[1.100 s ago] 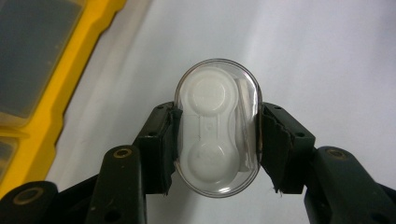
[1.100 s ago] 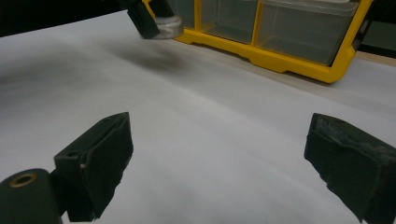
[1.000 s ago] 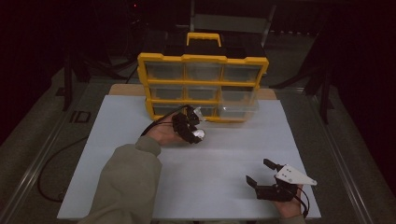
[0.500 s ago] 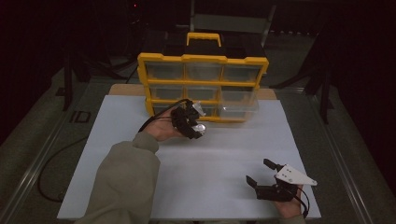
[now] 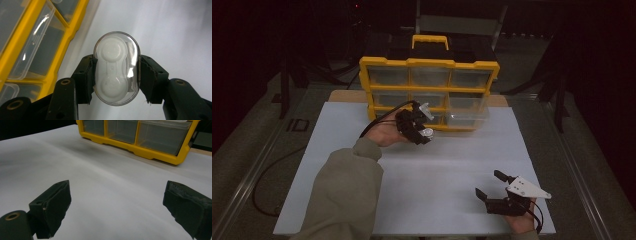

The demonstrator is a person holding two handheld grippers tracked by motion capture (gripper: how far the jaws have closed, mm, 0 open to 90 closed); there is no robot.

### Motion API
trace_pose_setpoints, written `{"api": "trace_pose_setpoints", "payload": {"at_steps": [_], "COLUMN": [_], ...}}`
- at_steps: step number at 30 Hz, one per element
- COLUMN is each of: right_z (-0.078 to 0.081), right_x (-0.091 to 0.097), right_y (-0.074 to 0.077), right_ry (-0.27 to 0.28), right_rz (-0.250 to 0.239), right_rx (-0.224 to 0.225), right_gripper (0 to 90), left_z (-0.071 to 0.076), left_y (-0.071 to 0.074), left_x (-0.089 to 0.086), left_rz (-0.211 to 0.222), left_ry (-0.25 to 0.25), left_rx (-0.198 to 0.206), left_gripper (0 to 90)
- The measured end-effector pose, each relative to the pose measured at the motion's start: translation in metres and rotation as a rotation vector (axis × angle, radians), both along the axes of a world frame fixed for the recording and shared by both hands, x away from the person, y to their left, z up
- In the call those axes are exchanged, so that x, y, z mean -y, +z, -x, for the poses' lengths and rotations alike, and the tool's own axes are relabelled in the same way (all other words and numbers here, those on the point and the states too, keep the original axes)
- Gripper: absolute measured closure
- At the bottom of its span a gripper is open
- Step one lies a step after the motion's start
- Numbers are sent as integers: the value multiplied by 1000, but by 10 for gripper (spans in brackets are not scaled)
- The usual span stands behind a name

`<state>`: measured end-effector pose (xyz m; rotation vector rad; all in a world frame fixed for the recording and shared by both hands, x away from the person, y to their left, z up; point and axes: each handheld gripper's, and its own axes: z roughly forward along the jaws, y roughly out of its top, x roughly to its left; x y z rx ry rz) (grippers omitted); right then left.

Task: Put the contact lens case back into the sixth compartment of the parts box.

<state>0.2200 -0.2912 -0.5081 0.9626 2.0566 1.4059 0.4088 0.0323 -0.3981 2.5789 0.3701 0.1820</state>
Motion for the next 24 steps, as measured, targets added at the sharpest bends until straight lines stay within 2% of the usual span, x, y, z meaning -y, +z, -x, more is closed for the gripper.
{"api": "trace_pose_setpoints", "payload": {"at_steps": [24], "right_z": [0], "right_x": [0], "right_y": [0], "right_ry": [3], "right_rz": [-10], "right_rx": [1], "right_gripper": [76], "left_z": [-7], "left_y": [27], "left_x": [4], "left_rz": [27], "left_ry": [-6], "left_rx": [59], "left_gripper": [498]}}
